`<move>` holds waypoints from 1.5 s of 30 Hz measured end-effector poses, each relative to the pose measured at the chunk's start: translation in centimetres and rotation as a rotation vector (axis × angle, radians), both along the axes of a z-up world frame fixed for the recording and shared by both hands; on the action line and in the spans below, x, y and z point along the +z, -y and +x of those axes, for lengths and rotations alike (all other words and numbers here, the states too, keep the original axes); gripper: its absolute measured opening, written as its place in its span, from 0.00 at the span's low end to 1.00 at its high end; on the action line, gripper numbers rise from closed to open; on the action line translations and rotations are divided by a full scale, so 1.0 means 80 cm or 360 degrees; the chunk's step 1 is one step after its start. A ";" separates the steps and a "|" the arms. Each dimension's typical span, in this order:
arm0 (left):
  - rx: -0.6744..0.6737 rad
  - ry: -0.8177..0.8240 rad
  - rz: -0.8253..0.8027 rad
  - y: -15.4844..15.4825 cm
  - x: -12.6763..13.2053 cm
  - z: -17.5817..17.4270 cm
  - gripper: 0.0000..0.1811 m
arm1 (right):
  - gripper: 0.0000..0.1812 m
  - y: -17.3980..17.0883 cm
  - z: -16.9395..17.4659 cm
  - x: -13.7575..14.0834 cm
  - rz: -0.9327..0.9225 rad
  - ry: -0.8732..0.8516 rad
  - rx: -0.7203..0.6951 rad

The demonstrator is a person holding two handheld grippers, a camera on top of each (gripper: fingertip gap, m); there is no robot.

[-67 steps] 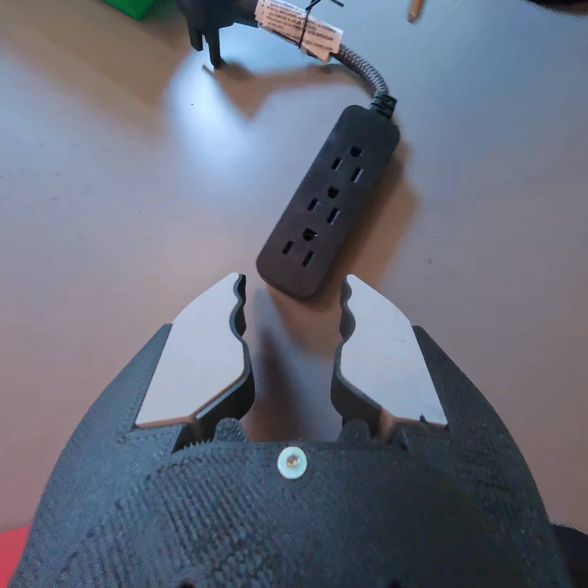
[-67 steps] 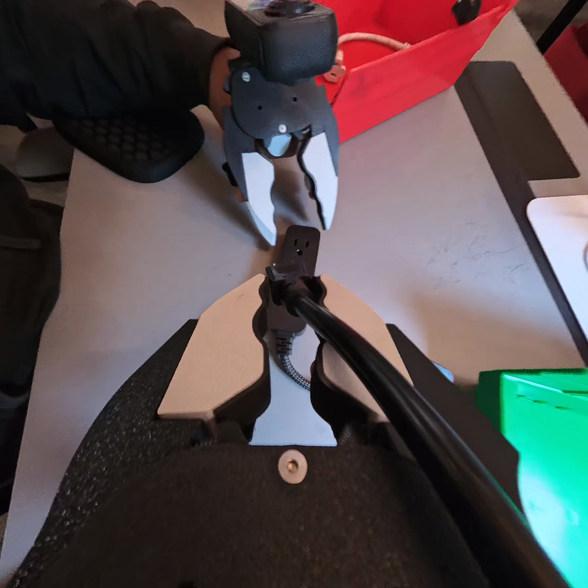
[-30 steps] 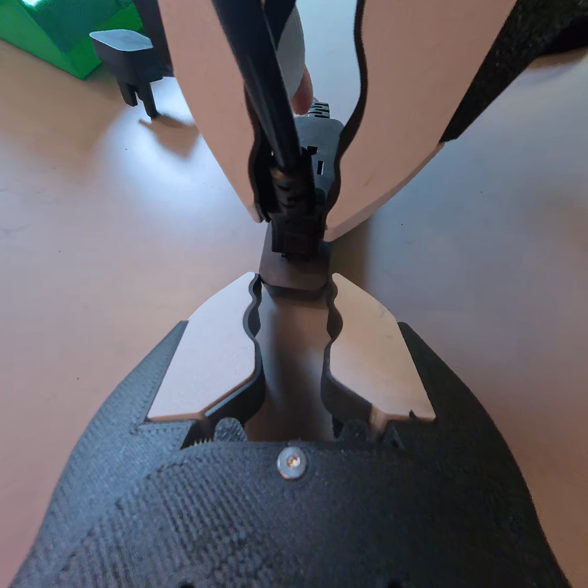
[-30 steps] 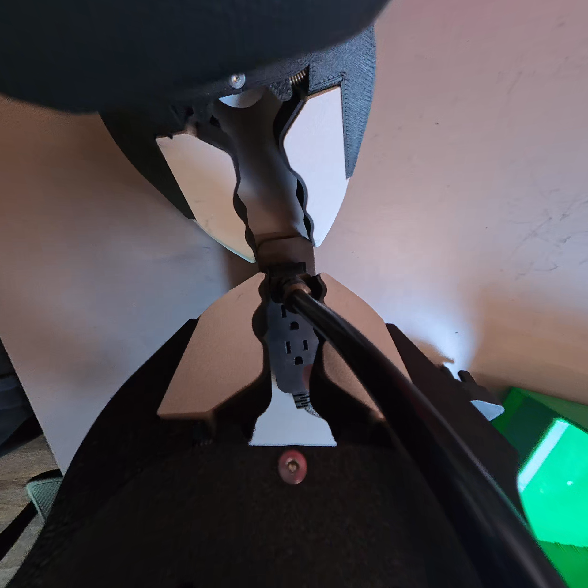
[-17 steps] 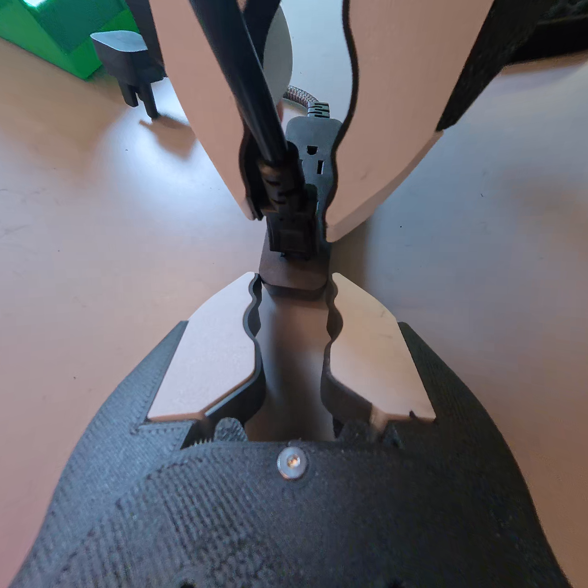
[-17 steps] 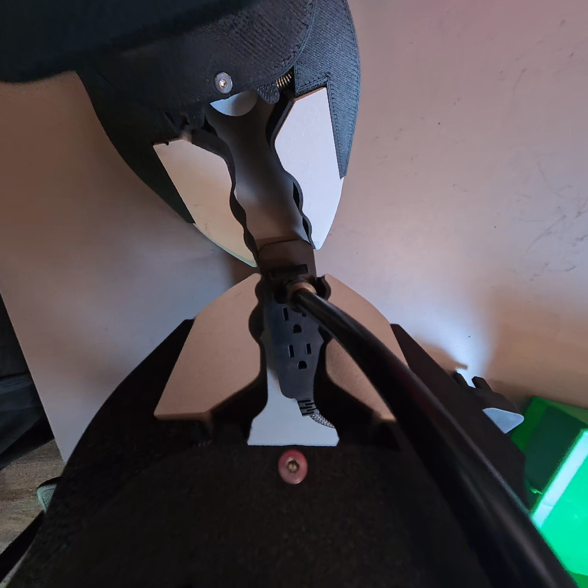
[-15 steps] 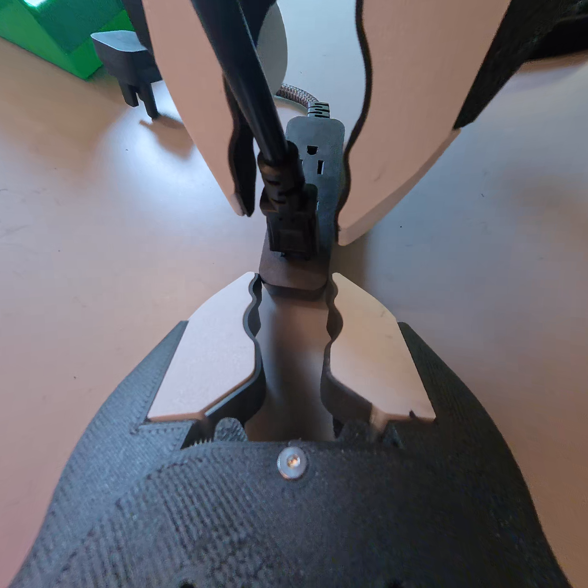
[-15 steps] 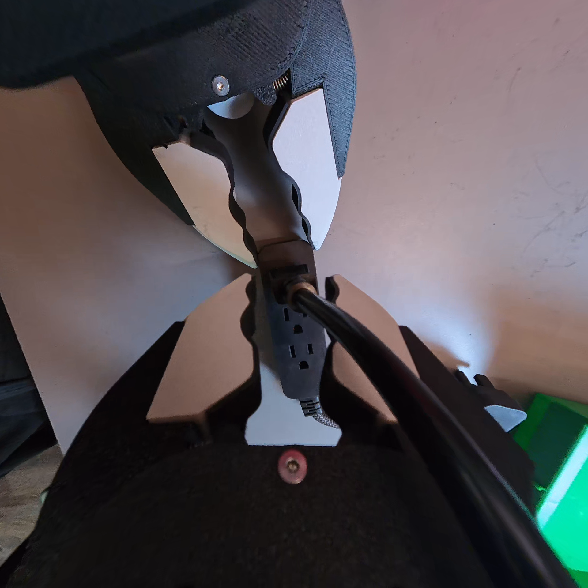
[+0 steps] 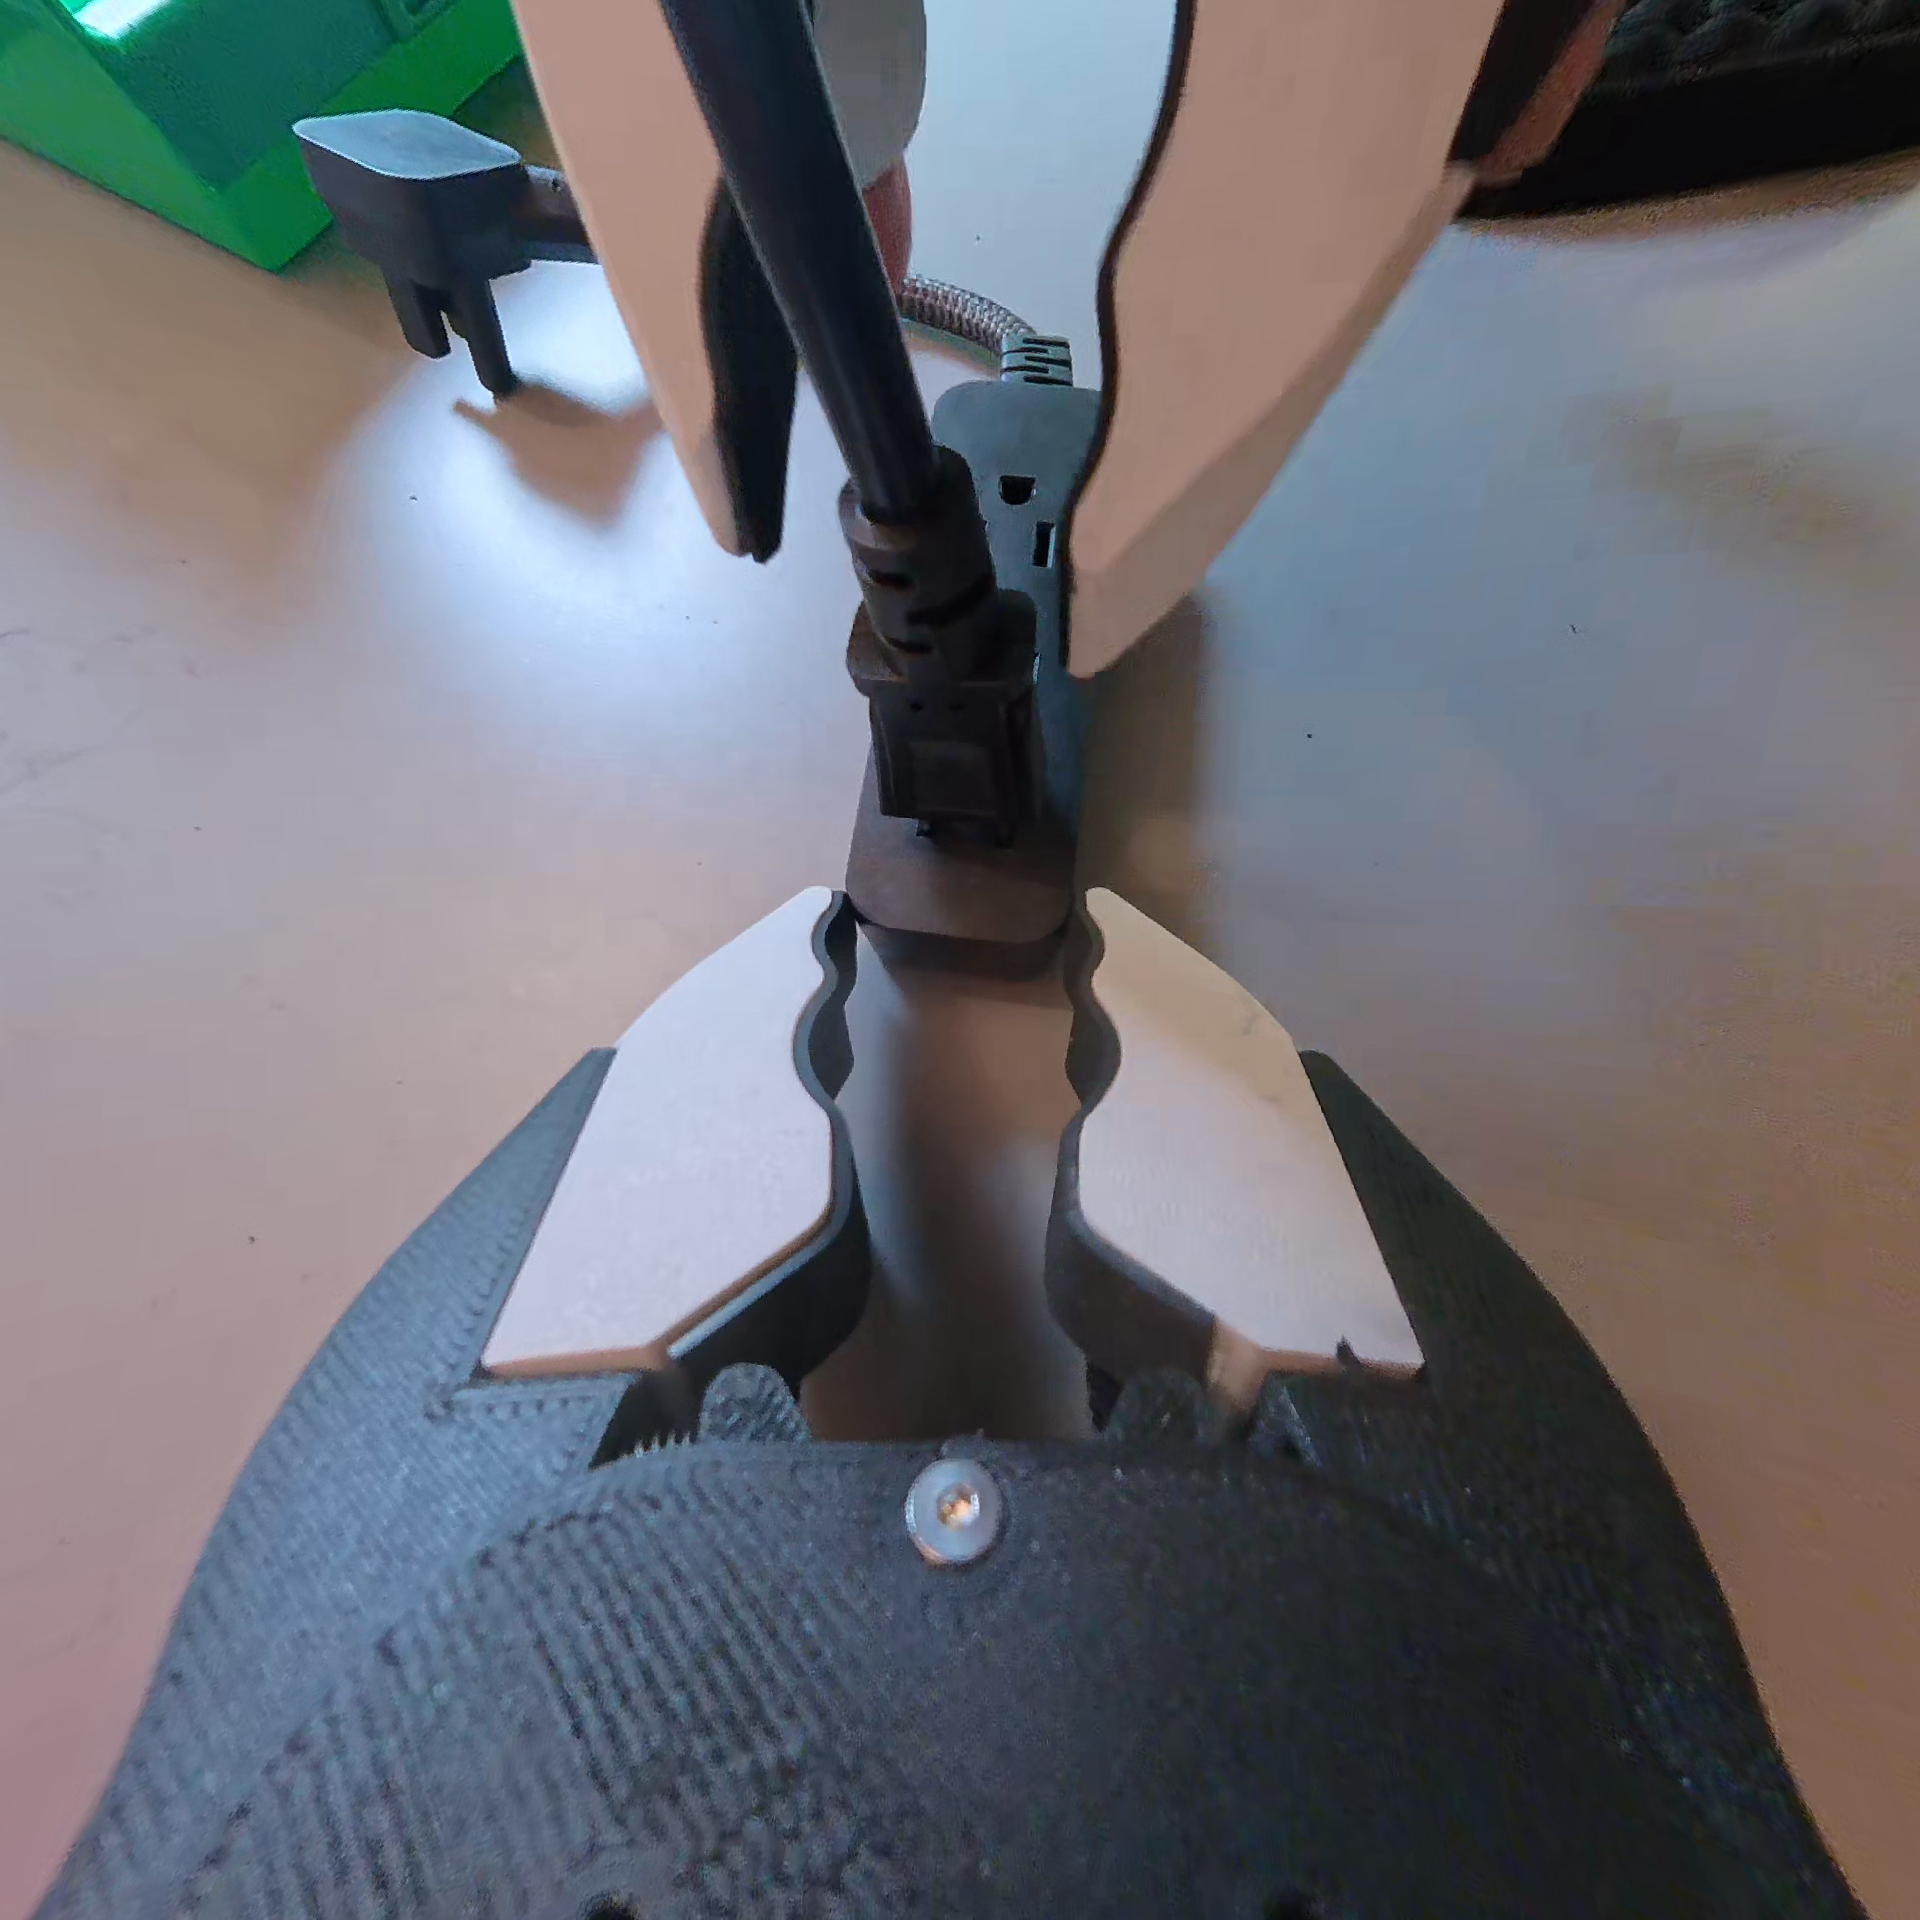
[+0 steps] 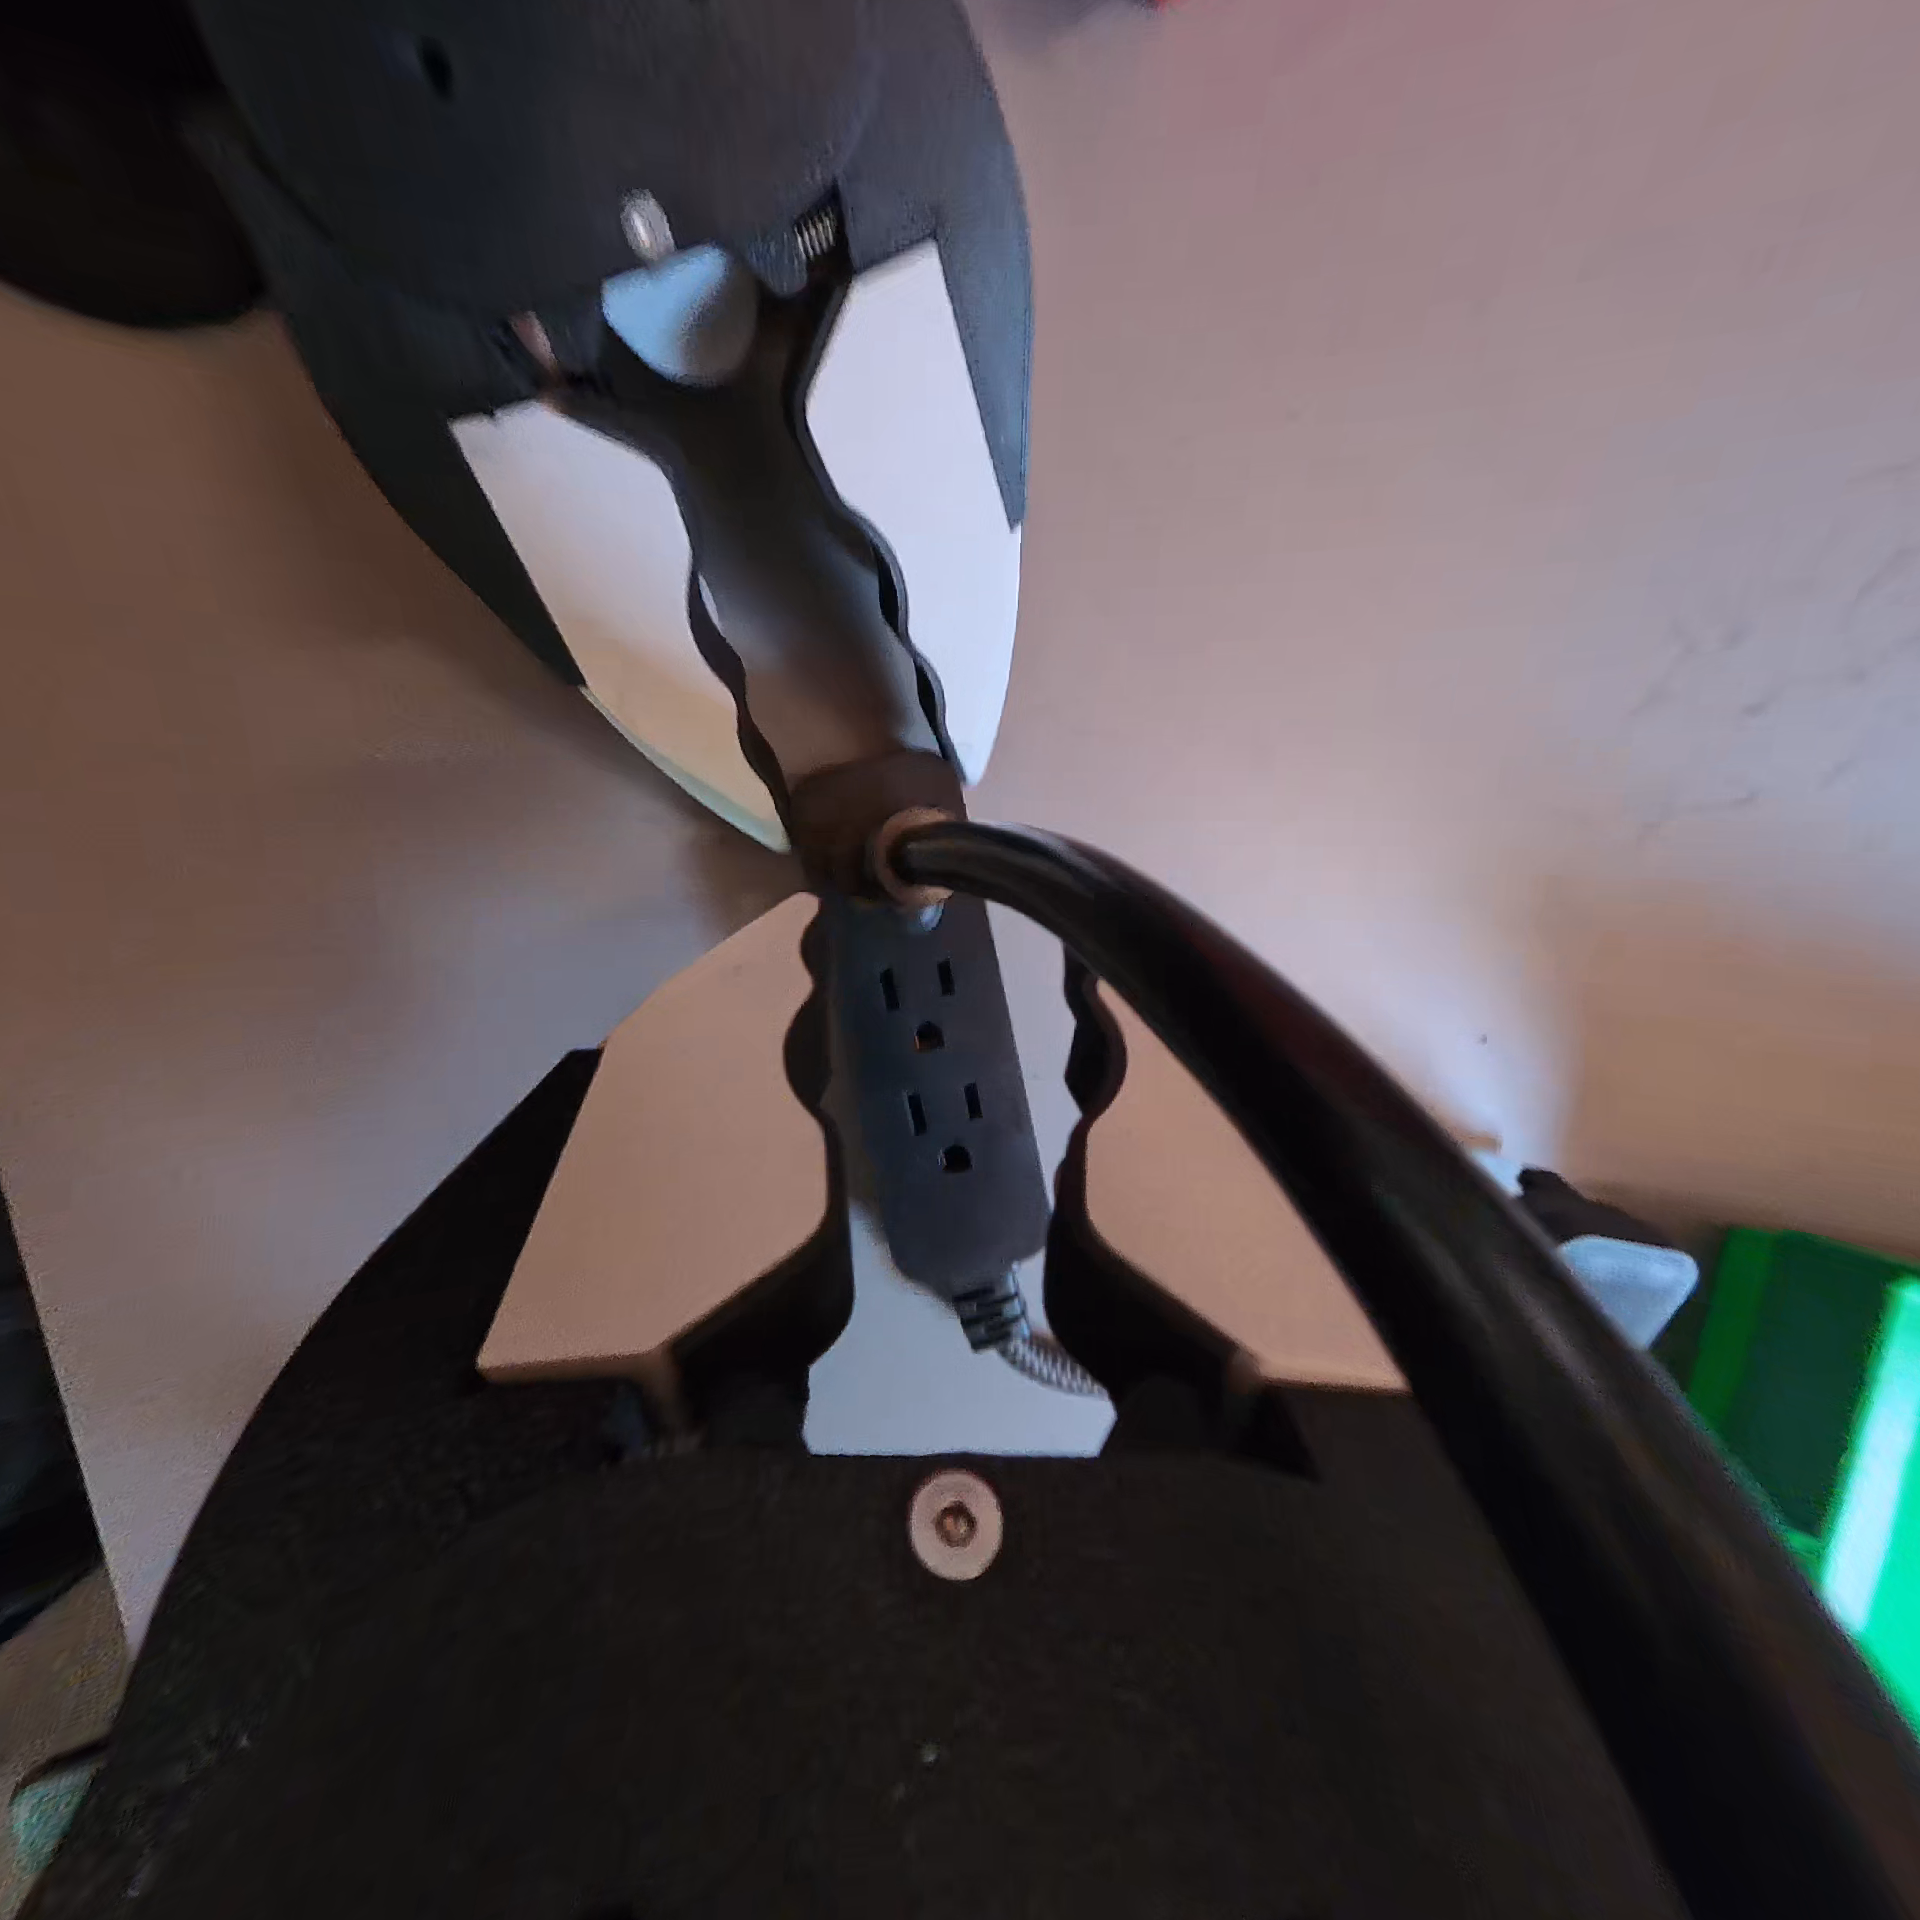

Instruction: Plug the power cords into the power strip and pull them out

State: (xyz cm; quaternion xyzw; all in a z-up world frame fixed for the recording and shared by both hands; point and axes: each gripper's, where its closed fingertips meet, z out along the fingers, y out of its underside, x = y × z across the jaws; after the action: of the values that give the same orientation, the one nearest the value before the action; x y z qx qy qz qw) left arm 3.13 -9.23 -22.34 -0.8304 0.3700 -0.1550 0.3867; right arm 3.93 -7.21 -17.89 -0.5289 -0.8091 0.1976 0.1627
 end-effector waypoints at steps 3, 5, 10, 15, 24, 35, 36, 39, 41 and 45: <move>0.0001 0.0006 0.0001 -0.001 0.000 0.000 0.22 | 0.17 0.007 -0.006 0.016 -0.0109 -0.0098 0.0075; 0.0001 0.0000 -0.0004 0.000 0.000 0.000 0.22 | 0.14 0.011 -0.009 0.015 -0.0061 -0.0091 0.0134; -0.0001 -0.0001 0.0006 0.000 0.000 0.001 0.22 | 0.09 0.017 -0.011 0.018 -0.0042 0.0022 0.0230; -0.0003 0.0003 0.0006 0.001 0.000 0.002 0.22 | 0.10 0.019 -0.007 0.015 0.0020 0.0250 0.0285; 0.0008 -0.0039 0.0064 -0.004 0.001 0.002 0.22 | 0.09 0.013 -0.010 0.012 0.0053 0.0348 0.0312; 0.0043 -0.0030 0.0035 -0.005 0.001 0.005 0.22 | 0.09 0.010 0.001 0.010 0.0047 0.0428 0.0282; 0.0047 -0.0025 0.0029 -0.005 0.001 0.005 0.22 | 0.09 0.011 0.002 0.009 0.0076 0.0427 0.0288; 0.0047 -0.0027 0.0036 -0.006 0.001 0.006 0.22 | 0.09 0.012 0.003 0.009 0.0103 0.0456 0.0289; 0.0063 -0.0048 0.0057 -0.008 0.001 0.006 0.22 | 0.09 0.010 0.001 0.009 0.0091 0.0474 0.0297; 0.0074 -0.0078 0.0085 -0.012 0.000 0.006 0.22 | 0.09 0.010 -0.001 0.009 0.0129 0.0468 0.0308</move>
State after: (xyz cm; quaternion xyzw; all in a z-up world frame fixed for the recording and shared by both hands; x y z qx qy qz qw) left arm 3.58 -8.29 -22.31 -0.8317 0.3640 -0.1155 0.4031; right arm 3.86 -7.97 -17.18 -0.4649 -0.8786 0.1002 0.0440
